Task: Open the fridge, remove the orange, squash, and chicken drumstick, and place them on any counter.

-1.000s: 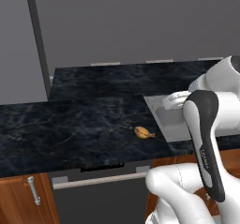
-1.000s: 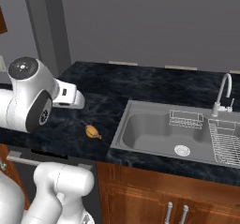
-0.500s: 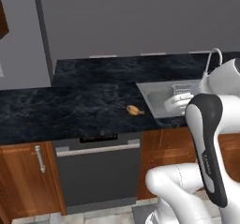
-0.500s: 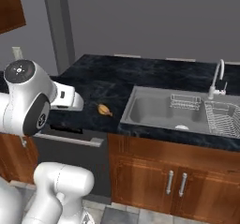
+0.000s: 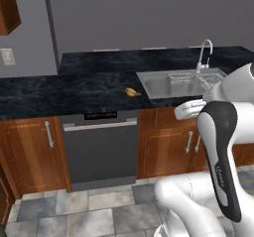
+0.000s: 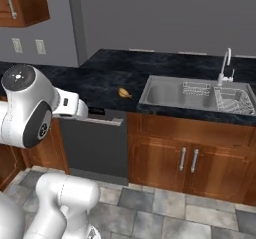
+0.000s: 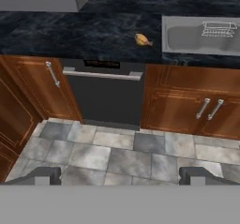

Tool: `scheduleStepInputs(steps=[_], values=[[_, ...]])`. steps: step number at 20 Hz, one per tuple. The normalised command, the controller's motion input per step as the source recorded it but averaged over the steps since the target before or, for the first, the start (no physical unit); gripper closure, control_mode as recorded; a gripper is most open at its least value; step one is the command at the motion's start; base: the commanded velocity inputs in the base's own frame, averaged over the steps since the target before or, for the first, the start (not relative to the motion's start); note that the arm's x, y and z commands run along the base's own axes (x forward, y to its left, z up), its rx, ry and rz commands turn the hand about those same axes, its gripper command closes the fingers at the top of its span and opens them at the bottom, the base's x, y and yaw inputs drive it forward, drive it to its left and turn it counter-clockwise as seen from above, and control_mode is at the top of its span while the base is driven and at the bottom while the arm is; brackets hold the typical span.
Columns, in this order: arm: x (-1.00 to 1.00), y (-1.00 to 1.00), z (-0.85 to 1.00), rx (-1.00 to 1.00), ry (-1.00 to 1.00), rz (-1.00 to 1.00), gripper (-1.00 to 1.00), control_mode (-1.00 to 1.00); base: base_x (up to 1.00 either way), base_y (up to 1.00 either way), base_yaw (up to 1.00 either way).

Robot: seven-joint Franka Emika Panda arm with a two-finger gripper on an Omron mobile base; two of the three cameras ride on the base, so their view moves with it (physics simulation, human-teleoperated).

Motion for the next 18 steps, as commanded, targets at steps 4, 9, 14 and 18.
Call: scheduleStepInputs(steps=[4, 9, 14, 18], values=[[0.00, 0.00, 0.00, 0.00, 0.00, 0.00, -1.00, 1.00, 0.00, -0.21, 0.00], [0.00, 0.00, 0.00, 0.00, 0.00, 0.00, -1.00, 1.00, 0.02, -0.57, 0.15], [0.00, 0.00, 0.00, 0.00, 0.00, 0.00, -1.00, 1.00, 0.19, -0.39, 0.87], [0.00, 0.00, 0.00, 0.00, 0.00, 0.00, -1.00, 1.00, -0.04, 0.03, 1.00]])
